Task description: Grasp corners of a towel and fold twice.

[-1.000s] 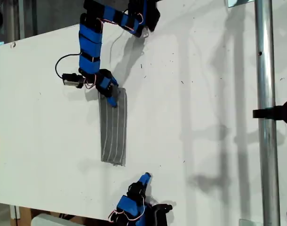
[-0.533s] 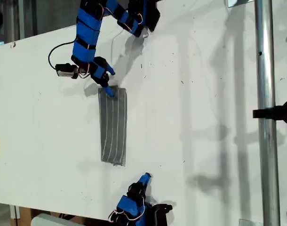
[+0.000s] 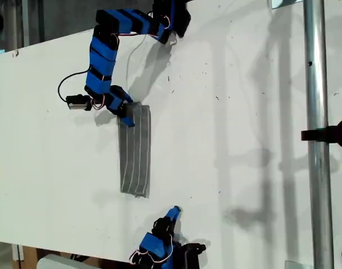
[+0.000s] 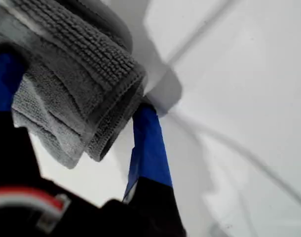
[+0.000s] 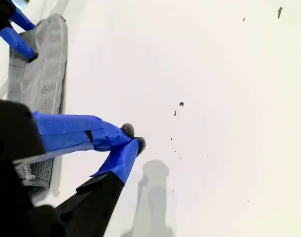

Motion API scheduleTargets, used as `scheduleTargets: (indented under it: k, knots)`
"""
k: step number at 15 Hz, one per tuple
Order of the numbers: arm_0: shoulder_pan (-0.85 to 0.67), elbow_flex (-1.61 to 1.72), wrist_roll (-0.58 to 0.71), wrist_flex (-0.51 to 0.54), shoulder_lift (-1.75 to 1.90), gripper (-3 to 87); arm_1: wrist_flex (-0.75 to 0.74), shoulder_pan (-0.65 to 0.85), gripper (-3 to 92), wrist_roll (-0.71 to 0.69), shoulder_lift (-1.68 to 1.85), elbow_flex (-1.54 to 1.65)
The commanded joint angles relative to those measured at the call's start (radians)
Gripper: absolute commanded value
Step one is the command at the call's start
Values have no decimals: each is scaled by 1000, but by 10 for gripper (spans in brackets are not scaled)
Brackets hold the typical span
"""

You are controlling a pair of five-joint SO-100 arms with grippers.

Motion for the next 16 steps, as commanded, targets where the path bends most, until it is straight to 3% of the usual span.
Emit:
scheduleTargets:
  k: [1,2,6,9,11,12,16]
  knots:
    - [-2,3,-3,0,6,-28,-52,-44,75,28,-5,-52]
    - [-2,3,-3,0,6,-28,-29,-49,18,37,12,-40]
    - [-5,3,6,3,6,-28,123,-26,-2,49,405,272]
    - [-14,3,23,3,6,-28,459,-26,-2,81,802,376]
    - [-5,3,15,5,6,-28,580,-25,-2,84,968,281]
    - [0,3,11,8,6,-28,565,-48,-2,94,954,210]
    - [3,2,5,9,6,-28,265,-184,-3,140,538,72]
